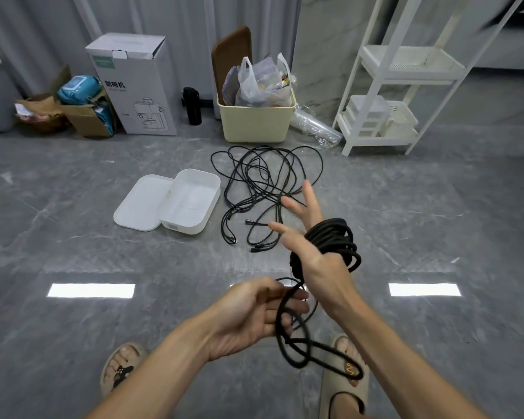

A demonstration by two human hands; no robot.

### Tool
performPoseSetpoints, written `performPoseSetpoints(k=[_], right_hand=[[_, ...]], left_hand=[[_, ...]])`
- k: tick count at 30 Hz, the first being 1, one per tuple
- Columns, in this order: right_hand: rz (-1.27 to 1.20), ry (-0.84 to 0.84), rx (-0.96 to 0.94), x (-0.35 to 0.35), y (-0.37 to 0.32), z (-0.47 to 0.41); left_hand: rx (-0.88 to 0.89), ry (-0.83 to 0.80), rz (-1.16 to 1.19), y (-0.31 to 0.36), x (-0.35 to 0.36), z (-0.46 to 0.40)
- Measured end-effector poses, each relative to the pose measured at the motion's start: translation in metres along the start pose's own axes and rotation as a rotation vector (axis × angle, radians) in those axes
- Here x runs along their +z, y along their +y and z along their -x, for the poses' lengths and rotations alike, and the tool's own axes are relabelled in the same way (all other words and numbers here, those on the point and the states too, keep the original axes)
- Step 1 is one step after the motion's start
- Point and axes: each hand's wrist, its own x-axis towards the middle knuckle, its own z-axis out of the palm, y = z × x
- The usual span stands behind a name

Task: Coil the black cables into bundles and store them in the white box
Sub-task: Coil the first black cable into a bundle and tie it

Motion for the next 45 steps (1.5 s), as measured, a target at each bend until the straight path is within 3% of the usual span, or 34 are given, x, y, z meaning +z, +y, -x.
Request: performPoseSetpoints(k=[5,8,11,14,21,26,34,40,45], right_hand=[[0.476,-0.114,-0.044,-0.003,0.007,0.006],[0.934,-0.292,0.105,-0.007,0.008,0.004],[0.959,-0.297,0.280,-0.009,0.010,0.004],[0.985,-0.449,0.491,-0.008,0.007,0.003],[0.636,-0.588,0.710,-0.007,0.002,0.004],[0.398,-0.703,0.804,-0.008,-0.007,0.003],[0.212,-0.860,0.827,-0.011,-0.018,0.003],[0.186,-0.989,0.922,-0.011,-0.015,0.004],[-0.084,-1.194,0.964,-0.005,-0.014,0.004]], left_hand=[[0.091,0.009,-0.375,0.016,0.000,0.017],[0.087,0.046,-0.656,0.025,-0.003,0.027],[0.100,0.108,-0.906,0.030,-0.009,0.031],[0.164,0.174,-1.188,0.034,-0.016,0.033],[0.410,0.225,-1.523,0.038,-0.032,0.038],[0.767,0.348,-1.826,0.038,-0.039,0.035],[1.103,0.456,-1.861,0.036,-0.032,0.028],[1.153,0.412,-1.854,0.038,-0.032,0.030],[1.118,0.377,-1.791,0.037,-0.028,0.028]])
